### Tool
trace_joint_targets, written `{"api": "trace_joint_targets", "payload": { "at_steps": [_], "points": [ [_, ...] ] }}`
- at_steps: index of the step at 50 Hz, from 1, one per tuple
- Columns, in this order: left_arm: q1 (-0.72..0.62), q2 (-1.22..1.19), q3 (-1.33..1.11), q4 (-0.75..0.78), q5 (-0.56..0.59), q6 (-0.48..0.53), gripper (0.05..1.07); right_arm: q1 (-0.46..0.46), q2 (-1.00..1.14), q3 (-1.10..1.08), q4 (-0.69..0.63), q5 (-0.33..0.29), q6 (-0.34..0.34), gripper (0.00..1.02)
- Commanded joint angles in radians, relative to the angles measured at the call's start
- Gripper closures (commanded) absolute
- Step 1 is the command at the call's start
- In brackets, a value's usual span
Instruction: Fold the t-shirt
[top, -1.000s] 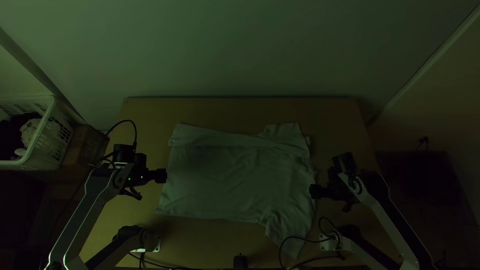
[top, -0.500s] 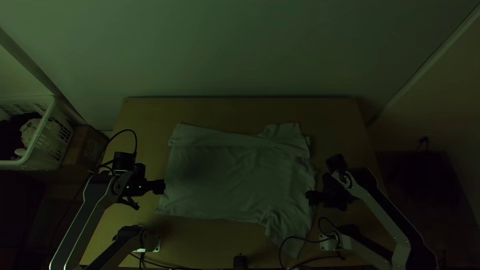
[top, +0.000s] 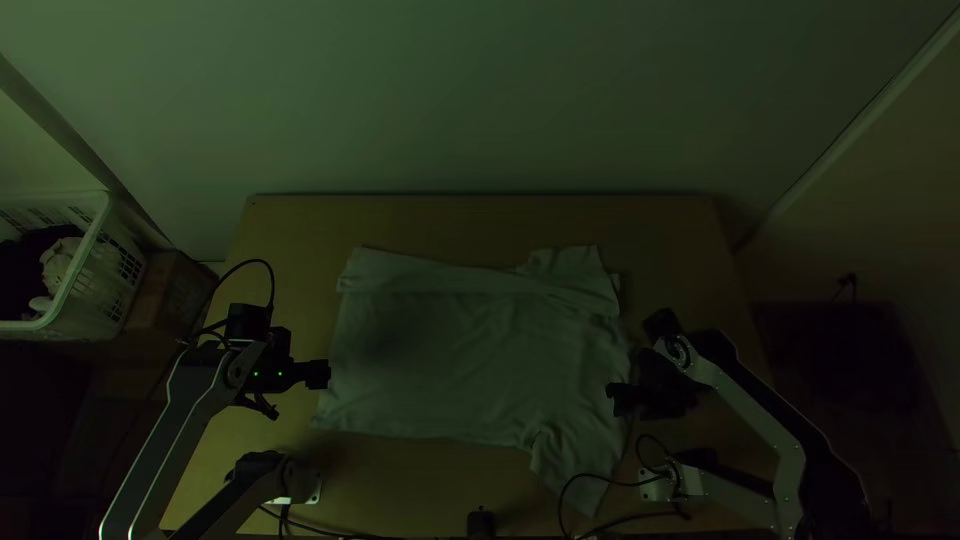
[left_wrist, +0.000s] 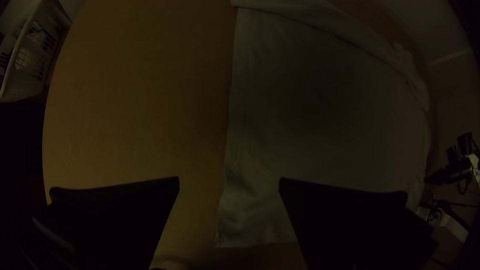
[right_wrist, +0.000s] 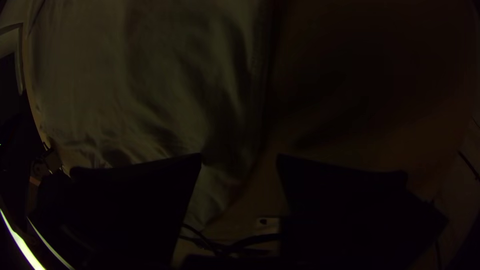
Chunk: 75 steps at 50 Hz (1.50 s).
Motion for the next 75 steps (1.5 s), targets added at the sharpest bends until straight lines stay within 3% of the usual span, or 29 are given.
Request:
{"api": "trace_joint_targets", "payload": {
  "at_steps": [1,4,9,13,20,38,43,51,56,72,75],
  "points": [
    [0.006,0.015,-0.018,-0.003,-0.004,-0.006,0.11,0.002,0.025,-0.034,0.005,-0.007,-0.006,0.49],
    [0.009,0.034,-0.018,-0.003,-0.004,0.008,0.11,-0.006,0.045,-0.035,0.007,-0.007,-0.006,0.52],
    [0.011,0.077,-0.021,-0.005,-0.006,0.02,0.11,-0.006,0.06,-0.039,0.025,-0.007,-0.008,0.71],
    [0.011,0.118,-0.023,-0.006,-0.004,0.025,0.11,-0.001,0.07,-0.042,0.028,-0.012,-0.011,0.75],
    [-0.001,0.21,-0.007,-0.077,-0.037,0.028,0.11,-0.001,0.073,-0.042,0.055,-0.016,-0.014,0.99],
    [-0.097,0.298,-0.032,-0.164,-0.093,0.04,0.12,-0.011,0.082,-0.043,0.056,-0.024,-0.015,0.99],
    [-0.097,0.313,-0.03,-0.163,-0.093,0.043,0.28,-0.012,0.082,-0.042,0.058,-0.024,-0.015,0.99],
    [-0.115,0.364,-0.032,-0.172,-0.093,0.06,0.35,-0.012,0.082,-0.04,0.058,-0.024,-0.015,0.99],
    [-0.129,0.385,-0.032,-0.172,-0.092,0.062,0.46,-0.012,0.079,-0.04,0.058,-0.024,-0.014,0.99],
    [-0.169,0.466,-0.033,-0.164,-0.09,0.066,0.48,-0.014,0.079,-0.039,0.058,-0.024,-0.012,0.99],
    [-0.187,0.471,-0.032,-0.164,-0.089,0.063,0.67,-0.015,0.082,-0.039,0.058,-0.024,-0.012,0.99]
  ]
}}
